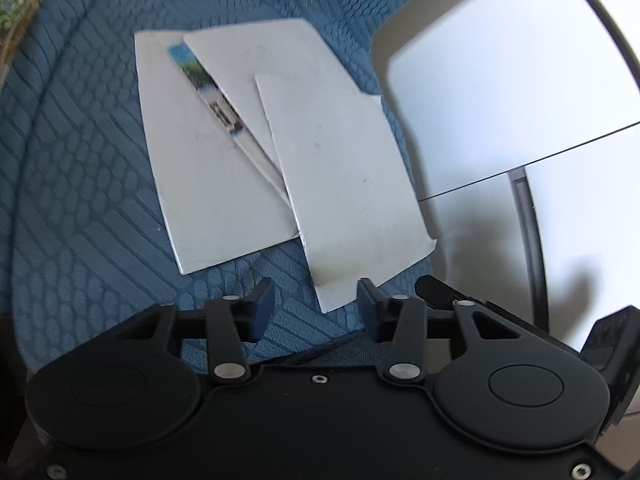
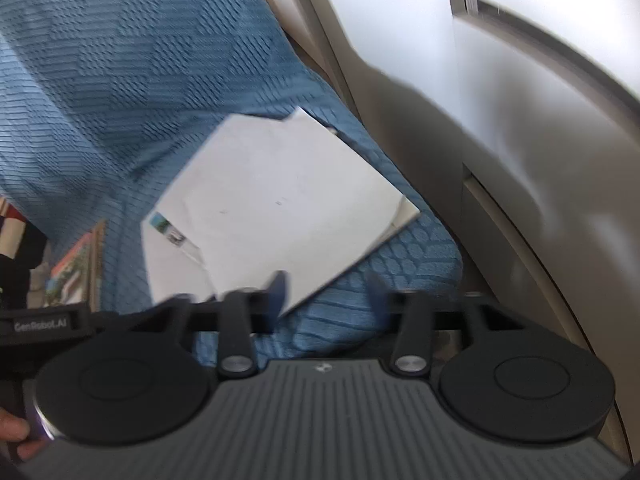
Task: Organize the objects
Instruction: 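Close both grippers on the edge of the loose white papers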
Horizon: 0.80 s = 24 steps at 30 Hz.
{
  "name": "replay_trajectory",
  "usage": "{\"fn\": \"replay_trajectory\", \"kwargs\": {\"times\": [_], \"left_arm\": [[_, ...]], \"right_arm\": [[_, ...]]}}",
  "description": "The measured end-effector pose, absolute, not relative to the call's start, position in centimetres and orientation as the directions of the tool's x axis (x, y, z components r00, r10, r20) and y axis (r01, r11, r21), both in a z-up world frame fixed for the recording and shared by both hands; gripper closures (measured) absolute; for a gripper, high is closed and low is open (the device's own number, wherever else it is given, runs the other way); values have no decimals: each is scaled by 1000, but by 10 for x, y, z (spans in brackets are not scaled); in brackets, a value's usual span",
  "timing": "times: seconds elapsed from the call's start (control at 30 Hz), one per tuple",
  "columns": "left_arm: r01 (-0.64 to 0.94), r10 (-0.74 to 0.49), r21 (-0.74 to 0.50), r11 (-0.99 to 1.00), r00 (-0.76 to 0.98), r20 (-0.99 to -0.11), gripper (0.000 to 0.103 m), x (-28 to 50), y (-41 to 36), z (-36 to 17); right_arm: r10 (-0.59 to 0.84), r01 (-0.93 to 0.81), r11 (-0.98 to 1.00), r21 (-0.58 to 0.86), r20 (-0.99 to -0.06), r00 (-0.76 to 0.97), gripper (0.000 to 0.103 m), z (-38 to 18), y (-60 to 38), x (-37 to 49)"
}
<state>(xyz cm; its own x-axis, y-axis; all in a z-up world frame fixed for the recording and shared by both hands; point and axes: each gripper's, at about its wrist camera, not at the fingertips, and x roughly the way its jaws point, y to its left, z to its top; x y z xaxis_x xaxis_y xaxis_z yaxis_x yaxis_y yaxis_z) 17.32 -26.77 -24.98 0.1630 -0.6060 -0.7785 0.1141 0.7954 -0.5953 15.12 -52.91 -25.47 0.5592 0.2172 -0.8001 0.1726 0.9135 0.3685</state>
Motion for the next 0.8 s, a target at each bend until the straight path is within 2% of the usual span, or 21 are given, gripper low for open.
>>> {"fn": "replay_trajectory", "kwargs": {"times": [0.03, 0.13, 0.27, 0.43, 0.6, 0.8], "left_arm": [[115, -606, -595, 795, 155, -780, 69, 174, -270, -253], [106, -617, -608, 787, 133, -775, 77, 176, -275, -265], [110, -634, -624, 774, 107, -766, 81, 180, -282, -273], [70, -670, -666, 743, 85, -738, 81, 189, -280, -279], [-39, -736, -739, 673, 66, -674, 80, 197, -270, -292], [-190, -857, -850, 491, 68, -510, 80, 206, -256, -310]], "right_arm": [[223, 173, 911, 374, -800, 557, 77, -258, -531, 153], [251, 173, 896, 408, -788, 562, 77, -264, -536, 157], [290, 196, 867, 459, -783, 551, 77, -274, -542, 165], [327, 207, 836, 508, -764, 556, 78, -282, -543, 170], [399, 250, 750, 613, -720, 568, 78, -293, -553, 171], [464, 288, 650, 703, -668, 582, 82, -307, -562, 173]]}}
